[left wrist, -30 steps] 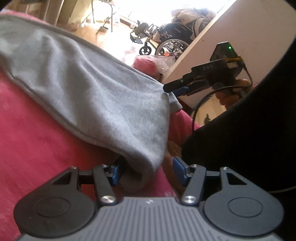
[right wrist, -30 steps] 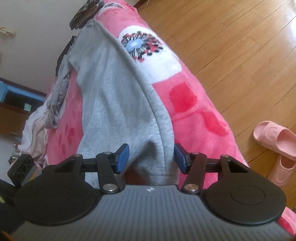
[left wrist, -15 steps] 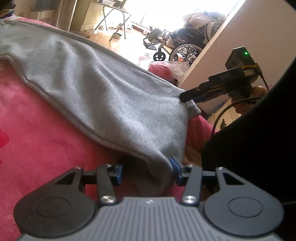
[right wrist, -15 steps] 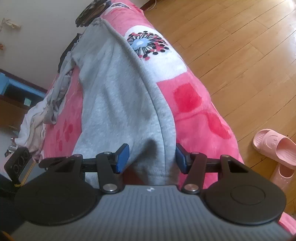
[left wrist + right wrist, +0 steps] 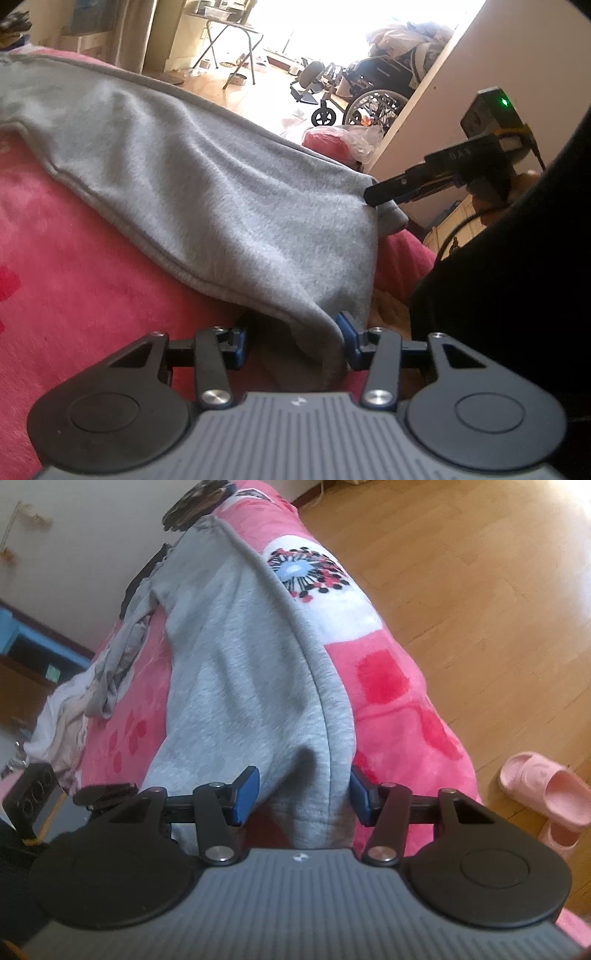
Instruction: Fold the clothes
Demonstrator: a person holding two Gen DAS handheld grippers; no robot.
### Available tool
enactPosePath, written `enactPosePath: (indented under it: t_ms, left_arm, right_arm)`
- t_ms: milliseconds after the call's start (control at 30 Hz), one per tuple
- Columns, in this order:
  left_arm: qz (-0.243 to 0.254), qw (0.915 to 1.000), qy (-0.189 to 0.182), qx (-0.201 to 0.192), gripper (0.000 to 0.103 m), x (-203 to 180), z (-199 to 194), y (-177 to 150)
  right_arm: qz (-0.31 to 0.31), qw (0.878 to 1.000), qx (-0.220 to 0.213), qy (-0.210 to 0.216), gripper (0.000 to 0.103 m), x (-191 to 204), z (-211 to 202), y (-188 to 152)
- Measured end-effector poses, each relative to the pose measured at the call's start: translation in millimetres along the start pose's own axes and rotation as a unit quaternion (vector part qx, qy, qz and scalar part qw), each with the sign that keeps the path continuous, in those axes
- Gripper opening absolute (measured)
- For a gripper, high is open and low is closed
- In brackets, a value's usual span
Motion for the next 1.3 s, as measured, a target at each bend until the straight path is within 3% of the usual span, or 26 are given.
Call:
enactPosePath:
  t_ms: [233,533,567,600,633,733,800,833,900,933,1000,1033,1067,1133,1200,1300]
  left_arm:
    - [0.000,1.0000,0.004,-0.001,0.045,0,-1,0]
    - [0.001,0.9999,0.015,0.004,0.045,-2,5,2]
    - [0.003,0.9998,0.017,0.004,0.039,-2,6,2]
    - [0.006,0.9998,0.017,0.006,0.027,-3,6,3]
    - [0.009,0.9998,0.017,0.009,0.020,-3,7,3]
    - [-0.002,0.9999,-0.003,0.014,0.011,-5,5,3]
    - [-0.025,0.9987,-0.039,0.020,0.009,-5,3,3]
    - [-0.047,0.9962,-0.070,0.021,0.009,-3,0,4]
    - [-0.104,0.9823,-0.155,0.018,0.009,4,-4,5]
    - [-0.132,0.9712,-0.197,0.016,0.009,8,-7,7]
    - [-0.188,0.9411,-0.281,0.012,0.009,17,-14,10]
    - [-0.210,0.9308,-0.299,0.018,0.009,22,-12,9]
    - [-0.232,0.9258,-0.298,0.028,0.011,29,-6,6]
    - [-0.257,0.9254,-0.274,0.053,0.014,39,10,-4]
    - [-0.275,0.9259,-0.249,0.071,0.027,47,22,-13]
    - [-0.252,0.9345,-0.243,0.065,0.042,40,20,-14]
  right_arm:
    - [-0.009,1.000,-0.006,0.000,0.039,4,0,-3]
    - [0.010,1.000,-0.011,0.003,0.043,2,4,-6]
    - [0.006,1.000,-0.014,0.000,0.043,3,5,-6]
    - [0.003,1.000,-0.016,-0.003,0.042,4,5,-7]
    - [-0.002,1.000,-0.018,-0.007,0.039,5,6,-7]
    - [-0.029,0.999,-0.015,-0.027,0.014,13,8,-7]
    - [-0.039,0.999,-0.009,-0.023,0.009,17,6,-5]
    - [-0.043,0.999,-0.007,-0.017,0.008,20,2,-3]
    - [-0.045,0.999,-0.008,0.013,0.007,25,-12,2]
    - [-0.045,0.998,-0.006,0.037,0.007,28,-22,6]
    - [-0.035,0.996,0.000,0.082,0.007,30,-39,14]
    - [-0.026,0.995,0.003,0.098,0.007,29,-45,18]
    - [-0.012,0.994,0.006,0.108,0.008,25,-48,22]
    - [0.029,0.993,0.014,0.110,0.011,10,-47,27]
    - [0.075,0.993,0.029,0.090,0.011,-12,-35,24]
    - [0.114,0.989,0.039,0.087,0.013,-31,-19,10]
Point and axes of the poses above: each gripper's, at about its wrist camera, not at the fingertips, and z roughly the way its jaws point, x to its left, y to its top, the point moved 6 cm from there along z, roughly the way its jaws point, and after that the axes turned 6 degrees about x, right-handed, at the moved point
